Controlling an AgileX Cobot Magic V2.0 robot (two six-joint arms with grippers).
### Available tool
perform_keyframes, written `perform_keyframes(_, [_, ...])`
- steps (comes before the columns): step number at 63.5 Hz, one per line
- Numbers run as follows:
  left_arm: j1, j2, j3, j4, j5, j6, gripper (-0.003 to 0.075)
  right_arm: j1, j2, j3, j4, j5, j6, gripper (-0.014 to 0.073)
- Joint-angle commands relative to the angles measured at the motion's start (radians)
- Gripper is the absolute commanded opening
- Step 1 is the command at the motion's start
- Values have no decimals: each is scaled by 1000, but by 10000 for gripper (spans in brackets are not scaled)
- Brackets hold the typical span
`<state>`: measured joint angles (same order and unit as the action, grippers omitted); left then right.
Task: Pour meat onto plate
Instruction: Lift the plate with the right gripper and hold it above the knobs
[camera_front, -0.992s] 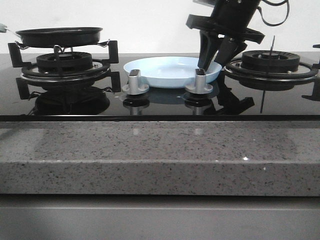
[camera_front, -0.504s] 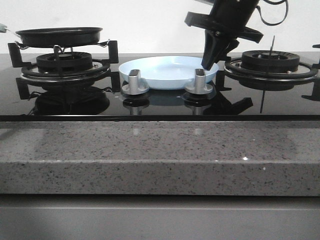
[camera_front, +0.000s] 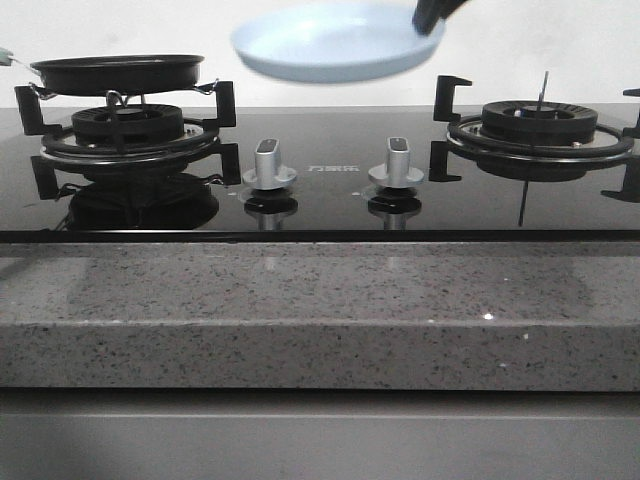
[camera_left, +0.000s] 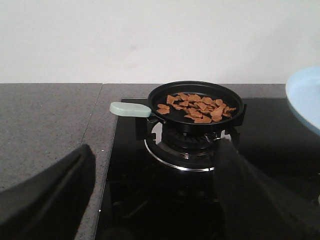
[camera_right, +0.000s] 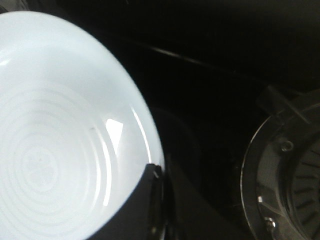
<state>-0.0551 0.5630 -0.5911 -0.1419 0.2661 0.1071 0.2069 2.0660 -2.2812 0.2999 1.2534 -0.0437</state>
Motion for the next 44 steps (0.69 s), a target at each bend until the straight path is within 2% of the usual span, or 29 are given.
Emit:
perform_keyframes(1, [-7,7,-40,-7,-81,-8,489,0,-135,2,19,91,30,-59])
perform_keyframes(21, [-7,7,-40,-9,-81,-8,489,2,-379,348,22,65,32,-59])
perform_keyframes(31, [-7,7,-40,-9,-81,-8,489,21,-490,597,23,-116,29,-59])
perform_keyframes(44, [-7,7,-40,-9,-81,-8,489,92,-618,934,47,-495,29,-59])
